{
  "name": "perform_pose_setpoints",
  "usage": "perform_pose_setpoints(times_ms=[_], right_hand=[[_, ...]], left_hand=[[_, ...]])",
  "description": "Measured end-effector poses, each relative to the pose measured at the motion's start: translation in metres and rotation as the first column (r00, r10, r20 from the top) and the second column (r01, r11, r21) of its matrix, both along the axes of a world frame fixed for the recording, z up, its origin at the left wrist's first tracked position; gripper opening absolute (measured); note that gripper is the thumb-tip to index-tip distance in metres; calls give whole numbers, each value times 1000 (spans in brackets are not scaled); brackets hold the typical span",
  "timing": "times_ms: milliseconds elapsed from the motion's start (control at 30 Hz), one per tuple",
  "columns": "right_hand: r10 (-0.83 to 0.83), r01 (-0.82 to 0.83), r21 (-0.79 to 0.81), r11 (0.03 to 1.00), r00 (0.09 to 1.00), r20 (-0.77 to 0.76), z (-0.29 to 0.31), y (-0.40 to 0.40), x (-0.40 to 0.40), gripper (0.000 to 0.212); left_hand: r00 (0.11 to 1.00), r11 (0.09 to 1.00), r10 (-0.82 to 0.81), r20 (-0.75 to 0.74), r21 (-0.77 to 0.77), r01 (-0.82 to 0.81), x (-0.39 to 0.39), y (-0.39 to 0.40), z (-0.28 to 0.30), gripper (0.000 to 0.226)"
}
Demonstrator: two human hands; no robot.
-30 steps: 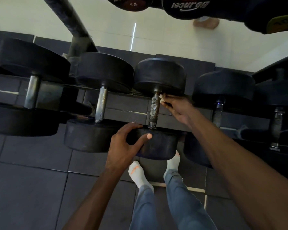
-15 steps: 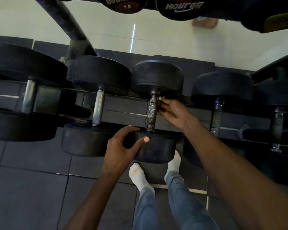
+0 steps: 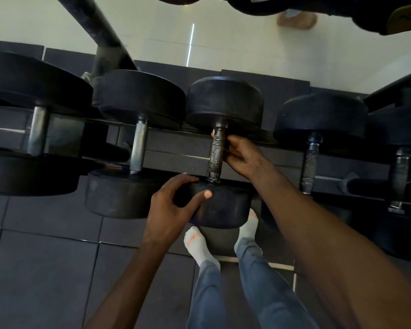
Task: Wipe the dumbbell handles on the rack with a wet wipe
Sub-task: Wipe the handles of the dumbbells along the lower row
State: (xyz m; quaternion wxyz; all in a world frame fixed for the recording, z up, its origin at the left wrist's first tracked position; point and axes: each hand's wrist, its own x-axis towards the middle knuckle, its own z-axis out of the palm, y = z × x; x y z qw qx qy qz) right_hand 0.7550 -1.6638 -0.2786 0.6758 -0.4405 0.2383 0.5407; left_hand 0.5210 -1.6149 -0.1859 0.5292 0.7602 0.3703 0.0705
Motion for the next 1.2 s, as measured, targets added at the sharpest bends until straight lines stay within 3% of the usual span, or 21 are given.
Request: perform_pose_setpoints(times_ms=[133, 333, 500, 567, 667, 733, 933, 1000, 1100, 1200], right_hand=[[22, -13, -81, 997, 994, 104, -4, -11, 7, 20], [394, -369, -158, 916, 903, 172, 2, -36, -16, 32], [107, -93, -87, 992, 979, 171, -3, -4, 10, 38], [143, -131, -76, 988, 975, 172, -9, -1, 9, 41], [375, -361, -107, 926, 911, 169, -18, -24, -5, 48], [447, -424, -152, 893, 877, 178, -18, -31, -4, 46], [212, -189, -141, 972, 960, 180, -2, 3, 11, 46], [370, -352, -122, 928, 911, 185, 4, -13, -2, 51], [719, -687, -213, 694, 672, 175, 6, -43, -16, 39], [818, -773, -268, 575, 552, 162, 9, -45, -14, 32]], left_hand=[[1000, 1000, -19, 1, -10, 19, 0, 1, 2, 52], [1000, 1000, 3, -9, -8, -3, 0, -1, 0, 49], [1000, 1000, 6, -10, 1, -6, 2, 0, 0, 47], [1000, 1000, 3, -15, 3, -3, 1, 0, -1, 46], [1000, 1000, 1, 0, 7, -1, 1, -2, 0, 45], [1000, 1000, -1, 0, 11, 1, 0, -2, -1, 46], [1000, 1000, 4, -22, 7, -4, -2, 0, -3, 45], [1000, 1000, -2, -21, 11, 2, 0, 0, -1, 46], [1000, 1000, -1, -14, 10, 1, 0, -1, 0, 48], [1000, 1000, 1, -15, 6, -1, 0, -1, 0, 49]])
